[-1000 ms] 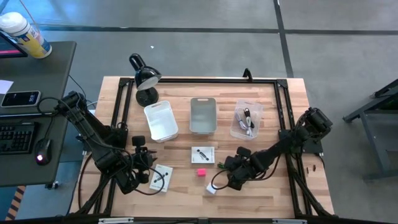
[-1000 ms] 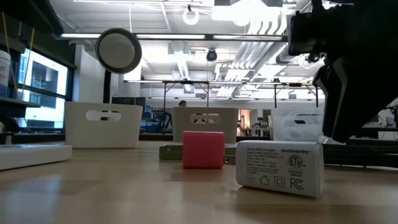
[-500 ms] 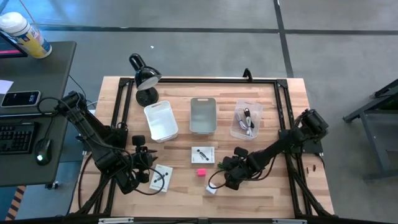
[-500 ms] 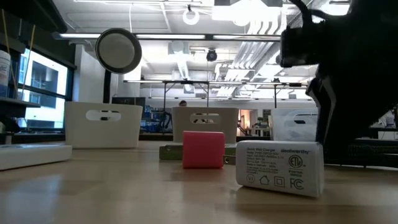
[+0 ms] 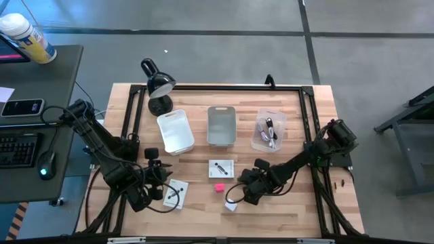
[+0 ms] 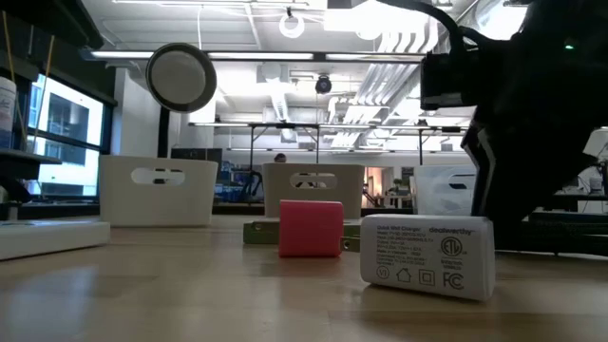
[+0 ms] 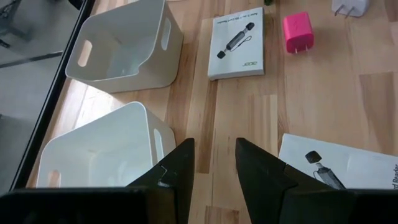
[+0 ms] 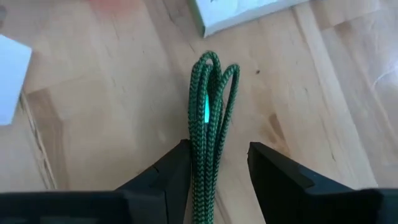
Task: Pick and place items into bin
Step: Put the green charger cable into the transparent bin
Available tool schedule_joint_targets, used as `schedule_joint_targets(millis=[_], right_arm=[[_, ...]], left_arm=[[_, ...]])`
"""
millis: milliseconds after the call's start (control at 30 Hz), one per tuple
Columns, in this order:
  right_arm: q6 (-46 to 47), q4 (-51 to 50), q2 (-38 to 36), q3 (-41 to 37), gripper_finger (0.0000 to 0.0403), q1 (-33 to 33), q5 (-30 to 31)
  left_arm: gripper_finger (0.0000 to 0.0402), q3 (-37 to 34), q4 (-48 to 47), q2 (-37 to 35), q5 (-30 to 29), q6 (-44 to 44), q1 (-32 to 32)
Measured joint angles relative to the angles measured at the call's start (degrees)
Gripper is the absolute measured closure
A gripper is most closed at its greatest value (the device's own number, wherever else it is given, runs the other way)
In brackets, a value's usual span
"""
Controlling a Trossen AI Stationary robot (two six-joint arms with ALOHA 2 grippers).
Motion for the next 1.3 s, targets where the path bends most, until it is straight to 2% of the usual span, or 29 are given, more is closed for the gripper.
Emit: schedule_joint_targets(millis=[133,400,833,1133,1300], right_arm=[[0.7,-0.2,0.0,0.0,0.0251,0.0,1.9],[1.8,-2.2,0.0,0.0,0.0246,0.3,-0.5],[3.8,-2.8,1.1,0.2,0.0277,0.1,-2.1],[5.1,-2.3,2.1,0.3,0.0283,0.2,-2.6],[5.1,-2.2,2.1,0.2,0.0304,0.2,-2.8]], left_arm=[[0.0298,0.0,0.1,0.0,0.0,0.0,0.0],[0.0298,0.0,0.3,0.0,0.0,0.0,0.0],[0.0298,0.0,0.2,0.0,-0.1,0.0,0.0],[0.0298,0.0,0.2,0.0,-0.1,0.0,0.0],[0.0298,0.0,0.2,0.0,-0.1,0.1,0.0]])
